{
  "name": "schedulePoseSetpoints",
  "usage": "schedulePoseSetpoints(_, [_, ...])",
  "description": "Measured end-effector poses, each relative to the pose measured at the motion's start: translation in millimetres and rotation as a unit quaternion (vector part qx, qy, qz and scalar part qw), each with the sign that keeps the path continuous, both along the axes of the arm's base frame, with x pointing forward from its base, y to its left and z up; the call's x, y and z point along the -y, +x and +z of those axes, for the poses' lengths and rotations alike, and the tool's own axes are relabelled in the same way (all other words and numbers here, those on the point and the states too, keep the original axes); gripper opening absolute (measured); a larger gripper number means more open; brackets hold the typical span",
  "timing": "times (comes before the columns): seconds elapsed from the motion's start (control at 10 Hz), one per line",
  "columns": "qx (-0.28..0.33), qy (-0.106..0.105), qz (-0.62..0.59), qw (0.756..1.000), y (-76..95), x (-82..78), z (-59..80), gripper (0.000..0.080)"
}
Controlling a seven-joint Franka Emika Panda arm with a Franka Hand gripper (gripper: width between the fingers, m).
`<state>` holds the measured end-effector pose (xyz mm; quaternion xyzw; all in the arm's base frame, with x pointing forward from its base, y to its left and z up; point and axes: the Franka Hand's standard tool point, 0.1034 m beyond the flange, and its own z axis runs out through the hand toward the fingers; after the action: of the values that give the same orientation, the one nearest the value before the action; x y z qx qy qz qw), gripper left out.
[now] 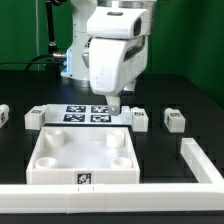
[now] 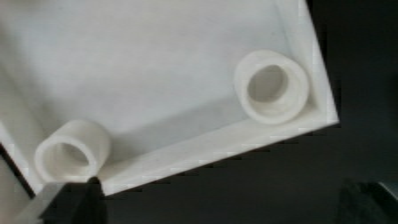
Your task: Assemble square table
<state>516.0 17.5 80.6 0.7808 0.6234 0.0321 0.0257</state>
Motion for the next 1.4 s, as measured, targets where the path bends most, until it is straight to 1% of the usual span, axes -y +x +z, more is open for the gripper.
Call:
schedulePoseSetpoints(0.1, [0.026, -0.014, 0.098, 0.995, -14.2, 9.1, -8.4, 0.065])
schedulePoseSetpoints(0.2, [0.022, -0.024, 0.136, 0.99, -24.0, 13.9, -13.3, 0.065])
schedulePoseSetpoints(0.3, [0.019, -0.03, 0.155, 0.987, -25.6, 15.2, -15.8, 0.065])
schedulePoseSetpoints(0.6, [0.019, -0.029, 0.152, 0.988, -25.6, 15.3, -16.1, 0.065])
schedulePoseSetpoints(0.7, [0.018, -0.029, 0.154, 0.987, -26.6, 16.5, -18.9, 0.065])
schedulePoseSetpoints(0.9, [0.01, -0.023, 0.15, 0.988, -36.5, 29.6, -44.9, 0.065])
schedulePoseSetpoints(1.0, [0.005, -0.019, 0.146, 0.989, -42.5, 30.6, -58.8, 0.065])
schedulePoseSetpoints(1.1, [-0.002, -0.016, 0.141, 0.99, -46.1, 30.2, -68.0, 0.065])
schedulePoseSetpoints(1.2, [-0.006, -0.014, 0.134, 0.991, -47.2, 30.1, -72.7, 0.065])
schedulePoseSetpoints(1.4, [-0.008, -0.013, 0.126, 0.992, -48.1, 28.6, -74.2, 0.065])
